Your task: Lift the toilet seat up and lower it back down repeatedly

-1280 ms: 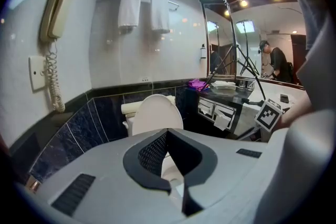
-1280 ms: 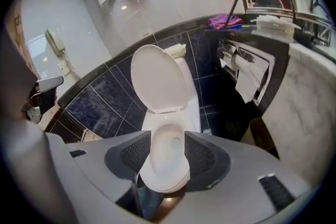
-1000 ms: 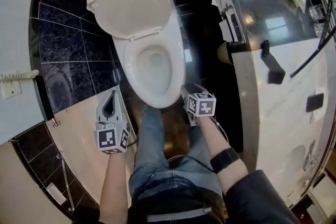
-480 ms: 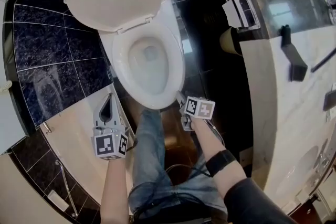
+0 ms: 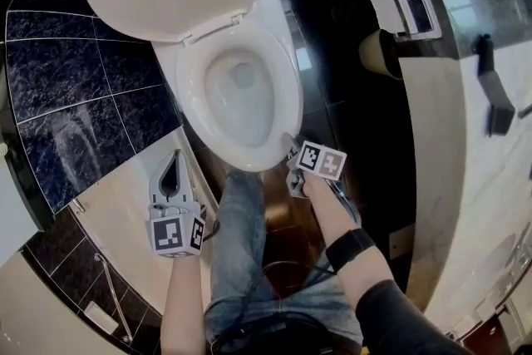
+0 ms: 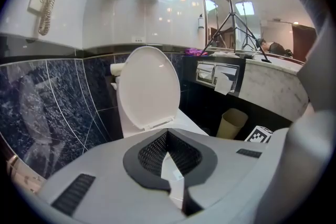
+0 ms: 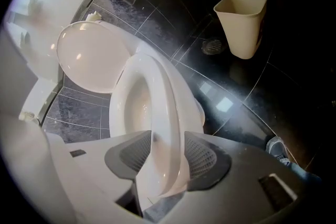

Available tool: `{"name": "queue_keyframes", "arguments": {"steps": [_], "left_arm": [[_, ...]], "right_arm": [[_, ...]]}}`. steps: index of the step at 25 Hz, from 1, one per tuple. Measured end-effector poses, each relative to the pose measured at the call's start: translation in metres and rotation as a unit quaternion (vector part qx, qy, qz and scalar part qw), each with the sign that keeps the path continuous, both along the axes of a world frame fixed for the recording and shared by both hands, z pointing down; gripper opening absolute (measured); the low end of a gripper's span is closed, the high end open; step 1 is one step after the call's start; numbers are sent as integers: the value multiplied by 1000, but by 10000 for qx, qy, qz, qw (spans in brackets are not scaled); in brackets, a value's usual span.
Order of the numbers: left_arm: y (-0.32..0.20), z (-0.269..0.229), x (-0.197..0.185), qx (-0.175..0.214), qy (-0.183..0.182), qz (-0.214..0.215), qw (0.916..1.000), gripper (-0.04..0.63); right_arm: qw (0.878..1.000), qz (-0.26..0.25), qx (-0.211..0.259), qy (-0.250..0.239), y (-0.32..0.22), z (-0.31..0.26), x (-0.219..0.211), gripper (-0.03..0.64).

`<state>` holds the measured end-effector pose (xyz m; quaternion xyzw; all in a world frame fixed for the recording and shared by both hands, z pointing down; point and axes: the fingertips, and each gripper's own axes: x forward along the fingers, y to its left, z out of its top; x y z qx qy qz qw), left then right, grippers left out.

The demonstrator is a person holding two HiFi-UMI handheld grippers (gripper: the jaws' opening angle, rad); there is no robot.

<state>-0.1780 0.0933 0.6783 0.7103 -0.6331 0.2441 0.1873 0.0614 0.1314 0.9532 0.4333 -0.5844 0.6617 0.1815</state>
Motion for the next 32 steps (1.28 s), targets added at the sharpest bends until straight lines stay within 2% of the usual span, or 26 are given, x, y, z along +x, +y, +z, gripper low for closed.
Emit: {"name": "queue_keyframes", "arguments": {"steps": [3, 9, 21, 32], "left_arm": [[0, 5, -5, -93, 1, 10, 10000, 0], [-4, 13, -12, -150, 35, 15, 9999, 0], [2, 23, -9, -212, 130, -6, 9997, 0], [18, 16, 0, -462, 239, 16, 9986, 0]], "right_arm": [[10000, -57, -37, 19, 0, 4, -2, 211], [9995, 249, -63, -164, -3, 0, -2, 166], [9982, 439, -201, -342, -3, -1, 1, 158], [9963, 517, -193, -653, -9, -53, 2, 140]]}}
